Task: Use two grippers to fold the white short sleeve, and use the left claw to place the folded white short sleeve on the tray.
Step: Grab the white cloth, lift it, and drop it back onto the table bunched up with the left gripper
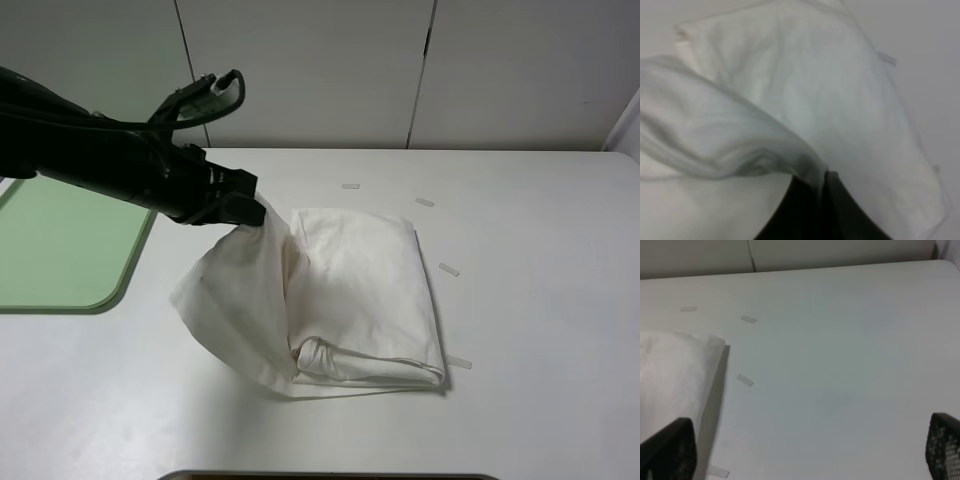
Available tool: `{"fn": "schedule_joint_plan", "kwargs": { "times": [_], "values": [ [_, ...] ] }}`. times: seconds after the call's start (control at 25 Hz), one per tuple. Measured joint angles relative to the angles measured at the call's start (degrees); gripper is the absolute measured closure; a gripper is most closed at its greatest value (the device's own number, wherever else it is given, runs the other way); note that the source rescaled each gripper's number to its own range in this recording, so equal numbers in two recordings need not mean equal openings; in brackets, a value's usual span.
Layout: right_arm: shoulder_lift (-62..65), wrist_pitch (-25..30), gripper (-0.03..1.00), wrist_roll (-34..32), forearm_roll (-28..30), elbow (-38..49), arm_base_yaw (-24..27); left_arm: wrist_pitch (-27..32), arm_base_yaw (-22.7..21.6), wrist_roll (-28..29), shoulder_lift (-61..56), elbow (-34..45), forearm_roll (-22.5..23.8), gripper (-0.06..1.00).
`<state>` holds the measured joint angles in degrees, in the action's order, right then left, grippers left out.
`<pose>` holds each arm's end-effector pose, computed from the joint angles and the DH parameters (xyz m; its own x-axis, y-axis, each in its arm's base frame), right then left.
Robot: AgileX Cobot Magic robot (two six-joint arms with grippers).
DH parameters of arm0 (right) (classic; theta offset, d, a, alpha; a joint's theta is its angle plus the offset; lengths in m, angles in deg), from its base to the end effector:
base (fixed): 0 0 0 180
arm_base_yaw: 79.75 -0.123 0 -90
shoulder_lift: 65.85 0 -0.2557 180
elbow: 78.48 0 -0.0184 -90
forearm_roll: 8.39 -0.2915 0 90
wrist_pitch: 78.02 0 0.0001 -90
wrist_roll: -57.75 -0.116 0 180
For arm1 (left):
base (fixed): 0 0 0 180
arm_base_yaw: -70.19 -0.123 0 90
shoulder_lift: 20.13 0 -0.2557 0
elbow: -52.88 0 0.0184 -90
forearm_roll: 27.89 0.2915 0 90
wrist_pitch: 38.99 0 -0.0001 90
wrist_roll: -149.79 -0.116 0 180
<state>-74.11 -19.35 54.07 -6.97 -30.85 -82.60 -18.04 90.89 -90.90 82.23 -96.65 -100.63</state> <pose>0.0835 0.0017 0.2902 -0.4160 0.0307 -0.9088 -0.0091 0.9992 0.0379 0.3153 -0.1616 0.1054 -0.7988 0.1117 -0.5912 0.3965 0.8368 -0.3776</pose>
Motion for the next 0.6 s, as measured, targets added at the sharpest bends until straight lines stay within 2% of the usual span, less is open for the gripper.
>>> {"fn": "schedule_joint_plan", "kwargs": {
  "times": [0.12,0.16,0.32,0.56,0.6],
  "values": [
    [0.00,0.00,-0.03,0.00,0.00,0.00,0.00,-1.49,3.62,-3.38,2.98,-2.01,-5.12,0.94],
    [0.00,0.00,-0.03,0.00,0.00,0.00,0.00,-1.49,3.62,-3.38,2.98,-2.01,-5.12,0.94],
    [0.00,0.00,-0.03,0.00,0.00,0.00,0.00,-3.03,9.58,-7.04,10.22,-7.15,-11.82,0.94],
    [0.00,0.00,-0.03,0.00,0.00,0.00,0.00,-4.92,13.45,-7.47,14.78,-11.29,-13.98,0.94],
    [0.00,0.00,-0.03,0.00,0.00,0.00,0.00,-5.44,16.49,-7.64,18.25,-14.64,-14.23,0.94]
  ]
}}
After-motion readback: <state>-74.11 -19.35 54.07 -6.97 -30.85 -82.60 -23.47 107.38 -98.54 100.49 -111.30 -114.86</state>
